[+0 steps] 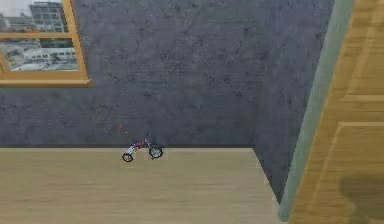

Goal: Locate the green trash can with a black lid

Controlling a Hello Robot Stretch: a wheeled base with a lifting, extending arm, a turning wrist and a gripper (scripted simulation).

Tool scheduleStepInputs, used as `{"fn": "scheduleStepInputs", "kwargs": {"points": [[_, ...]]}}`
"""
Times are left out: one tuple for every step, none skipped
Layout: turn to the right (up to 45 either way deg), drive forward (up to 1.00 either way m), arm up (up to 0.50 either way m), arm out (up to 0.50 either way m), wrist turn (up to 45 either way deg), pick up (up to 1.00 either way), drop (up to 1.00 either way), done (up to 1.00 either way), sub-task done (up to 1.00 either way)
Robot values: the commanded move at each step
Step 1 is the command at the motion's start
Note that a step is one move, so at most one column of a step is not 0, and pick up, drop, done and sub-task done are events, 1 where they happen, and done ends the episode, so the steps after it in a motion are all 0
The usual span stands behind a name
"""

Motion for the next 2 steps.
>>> {"fn": "scheduleStepInputs", "kwargs": {"points": [[0.0, 0.65, 0.00, 0.00, 0.0, 0.00, 0.00, 0.00, 0.00], [45.0, 0.00, 0.00, 0.00, 0.0, 0.00, 0.00, 0.00, 0.00]]}}
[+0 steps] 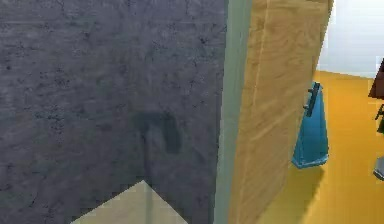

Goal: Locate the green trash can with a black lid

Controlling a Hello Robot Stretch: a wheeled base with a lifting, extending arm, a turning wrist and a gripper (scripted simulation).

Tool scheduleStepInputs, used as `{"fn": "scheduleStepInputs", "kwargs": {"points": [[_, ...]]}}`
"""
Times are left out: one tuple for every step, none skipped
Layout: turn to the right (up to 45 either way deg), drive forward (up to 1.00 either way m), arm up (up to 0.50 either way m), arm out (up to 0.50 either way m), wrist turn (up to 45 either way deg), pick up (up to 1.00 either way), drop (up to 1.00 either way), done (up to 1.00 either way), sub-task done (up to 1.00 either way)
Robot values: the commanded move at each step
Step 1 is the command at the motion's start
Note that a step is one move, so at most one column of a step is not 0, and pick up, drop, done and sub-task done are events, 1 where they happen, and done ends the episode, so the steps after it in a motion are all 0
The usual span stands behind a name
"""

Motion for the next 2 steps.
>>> {"fn": "scheduleStepInputs", "kwargs": {"points": [[45.0, 0.00, 0.00, 0.00, 0.0, 0.00, 0.00, 0.00, 0.00], [0.0, 1.00, 0.00, 0.00, 0.0, 0.00, 0.00, 0.00, 0.00]]}}
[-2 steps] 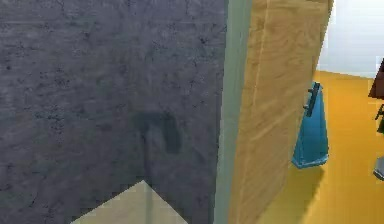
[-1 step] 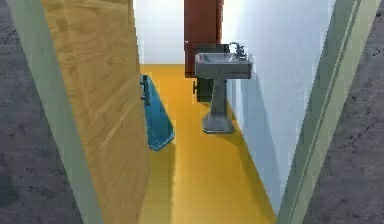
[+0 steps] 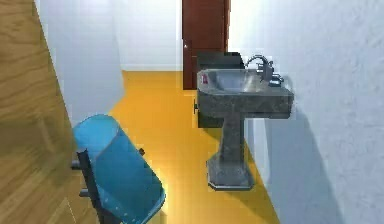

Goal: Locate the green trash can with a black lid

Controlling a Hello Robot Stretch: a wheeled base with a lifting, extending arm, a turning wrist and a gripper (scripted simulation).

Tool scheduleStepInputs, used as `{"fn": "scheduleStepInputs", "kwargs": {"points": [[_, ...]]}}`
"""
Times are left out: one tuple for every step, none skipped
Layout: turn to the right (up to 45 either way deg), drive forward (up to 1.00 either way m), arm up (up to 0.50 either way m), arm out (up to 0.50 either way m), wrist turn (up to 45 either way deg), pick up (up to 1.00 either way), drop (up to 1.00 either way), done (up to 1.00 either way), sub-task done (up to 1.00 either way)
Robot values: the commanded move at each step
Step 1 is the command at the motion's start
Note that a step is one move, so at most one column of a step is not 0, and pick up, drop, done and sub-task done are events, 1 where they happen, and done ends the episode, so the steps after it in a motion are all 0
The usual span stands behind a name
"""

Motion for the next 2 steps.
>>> {"fn": "scheduleStepInputs", "kwargs": {"points": [[0.0, 0.80, 0.00, 0.00, 0.0, 0.00, 0.00, 0.00, 0.00], [-30.0, 0.00, 0.00, 0.00, 0.0, 0.00, 0.00, 0.00, 0.00]]}}
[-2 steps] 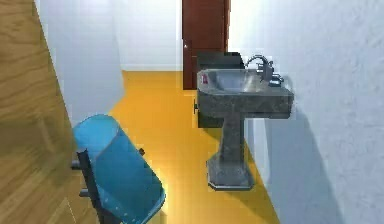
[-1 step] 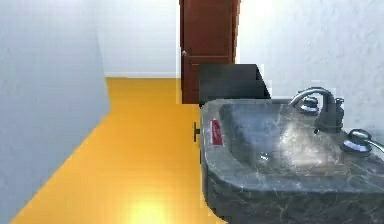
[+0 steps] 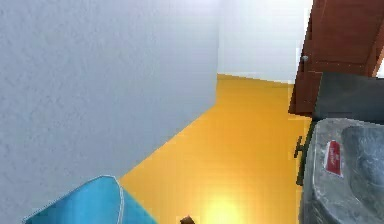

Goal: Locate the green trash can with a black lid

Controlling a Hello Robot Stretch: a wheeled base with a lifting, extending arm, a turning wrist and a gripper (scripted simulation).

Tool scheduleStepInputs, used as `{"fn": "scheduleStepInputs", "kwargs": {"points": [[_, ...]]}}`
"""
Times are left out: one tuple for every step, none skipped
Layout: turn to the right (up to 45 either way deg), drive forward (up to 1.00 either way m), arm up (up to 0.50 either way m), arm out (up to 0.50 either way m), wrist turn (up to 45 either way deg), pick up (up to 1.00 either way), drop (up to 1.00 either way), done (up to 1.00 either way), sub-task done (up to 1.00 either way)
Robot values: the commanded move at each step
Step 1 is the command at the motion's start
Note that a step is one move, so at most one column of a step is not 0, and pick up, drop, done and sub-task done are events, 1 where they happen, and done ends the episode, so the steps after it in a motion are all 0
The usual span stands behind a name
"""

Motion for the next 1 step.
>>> {"fn": "scheduleStepInputs", "kwargs": {"points": [[0.0, 0.50, 0.00, 0.00, 0.0, 0.00, 0.00, 0.00, 0.00]]}}
